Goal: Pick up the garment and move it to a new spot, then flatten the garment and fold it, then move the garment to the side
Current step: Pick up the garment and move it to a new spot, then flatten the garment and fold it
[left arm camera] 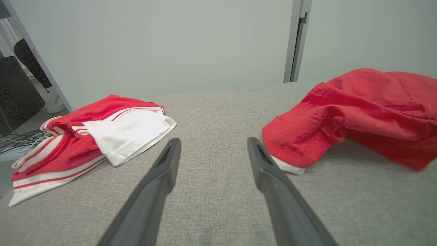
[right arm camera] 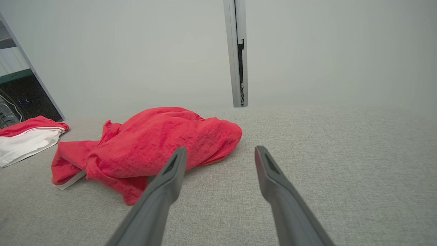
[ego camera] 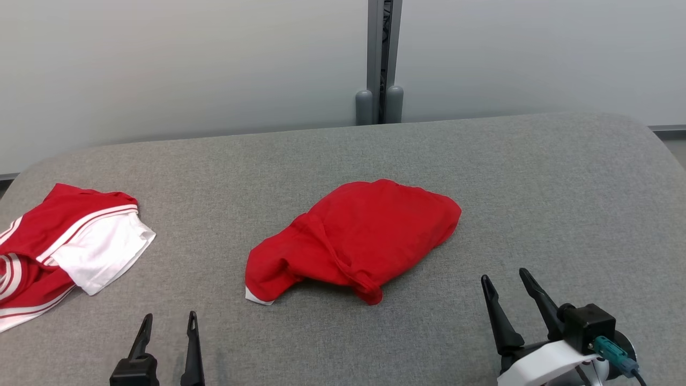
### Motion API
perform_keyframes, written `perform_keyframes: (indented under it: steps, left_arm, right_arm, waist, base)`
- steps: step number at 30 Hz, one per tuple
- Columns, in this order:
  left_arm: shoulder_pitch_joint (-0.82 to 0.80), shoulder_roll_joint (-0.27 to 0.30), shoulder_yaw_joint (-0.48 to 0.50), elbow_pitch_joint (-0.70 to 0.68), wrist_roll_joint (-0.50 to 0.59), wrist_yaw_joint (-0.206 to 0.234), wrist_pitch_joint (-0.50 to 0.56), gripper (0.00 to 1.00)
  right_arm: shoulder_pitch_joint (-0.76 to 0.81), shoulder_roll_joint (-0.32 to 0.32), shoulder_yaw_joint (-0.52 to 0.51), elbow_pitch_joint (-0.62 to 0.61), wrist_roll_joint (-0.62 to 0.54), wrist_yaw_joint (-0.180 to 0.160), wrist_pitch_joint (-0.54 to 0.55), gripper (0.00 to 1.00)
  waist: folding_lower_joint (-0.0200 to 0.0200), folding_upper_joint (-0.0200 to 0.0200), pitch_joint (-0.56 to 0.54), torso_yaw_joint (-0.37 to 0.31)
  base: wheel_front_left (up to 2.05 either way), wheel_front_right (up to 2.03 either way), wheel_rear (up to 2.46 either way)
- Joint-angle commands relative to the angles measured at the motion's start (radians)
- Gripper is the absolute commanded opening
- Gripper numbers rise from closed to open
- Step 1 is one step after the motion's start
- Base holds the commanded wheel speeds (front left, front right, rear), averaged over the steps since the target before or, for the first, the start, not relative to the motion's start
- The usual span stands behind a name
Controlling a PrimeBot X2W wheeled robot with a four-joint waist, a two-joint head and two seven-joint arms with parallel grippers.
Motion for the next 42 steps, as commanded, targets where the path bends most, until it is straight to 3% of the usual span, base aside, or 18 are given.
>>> perform_keyframes:
  steps: [1, 12, 23, 28, 33, 38, 42]
  left_arm:
    - [0.016, -0.003, 0.015, -0.009, 0.004, 0.004, -0.002, 1.00]
    - [0.018, -0.017, 0.024, -0.020, 0.009, -0.010, -0.002, 1.00]
    - [-0.038, -0.020, -0.049, -0.010, -0.012, -0.030, -0.002, 1.00]
    - [-0.058, -0.020, -0.094, -0.005, -0.028, -0.024, -0.002, 1.00]
    - [-0.073, -0.020, -0.135, -0.001, -0.043, -0.017, -0.002, 1.00]
    - [-0.076, -0.020, -0.152, 0.009, -0.058, -0.007, -0.002, 1.00]
    - [-0.080, -0.020, -0.158, 0.011, -0.063, -0.001, -0.002, 1.00]
  right_arm:
    - [0.012, -0.005, 0.001, -0.005, -0.007, 0.000, -0.005, 1.00]
    - [-0.006, -0.005, 0.032, -0.003, 0.002, 0.000, -0.005, 1.00]
    - [-0.183, -0.005, 0.195, 0.013, 0.083, 0.000, -0.005, 1.00]
    - [-0.298, -0.005, 0.262, 0.118, 0.123, 0.000, -0.005, 1.00]
    - [-0.416, -0.006, 0.316, 0.299, 0.153, 0.000, -0.005, 1.00]
    - [-0.519, -0.006, 0.332, 0.489, 0.209, 0.000, 0.023, 1.00]
    - [-0.569, -0.005, 0.381, 0.562, 0.277, 0.000, 0.059, 1.00]
  waist:
    - [-0.0001, -0.0001, -0.001, -0.001]
    - [-0.0001, -0.0001, 0.022, 0.018]
    - [-0.0001, -0.0001, 0.096, 0.138]
    - [-0.0001, -0.0001, 0.116, 0.209]
    - [-0.0001, -0.0001, 0.135, 0.269]
    - [-0.0001, -0.0001, 0.144, 0.312]
    - [-0.0001, -0.0001, 0.149, 0.333]
  base:
    - [0.00, 0.00, 0.00]
    - [0.00, 0.00, 0.00]
    - [0.00, 0.00, 0.00]
    - [0.00, 0.00, 0.00]
    - [0.00, 0.00, 0.00]
    - [0.00, 0.00, 0.00]
    - [0.00, 0.00, 0.00]
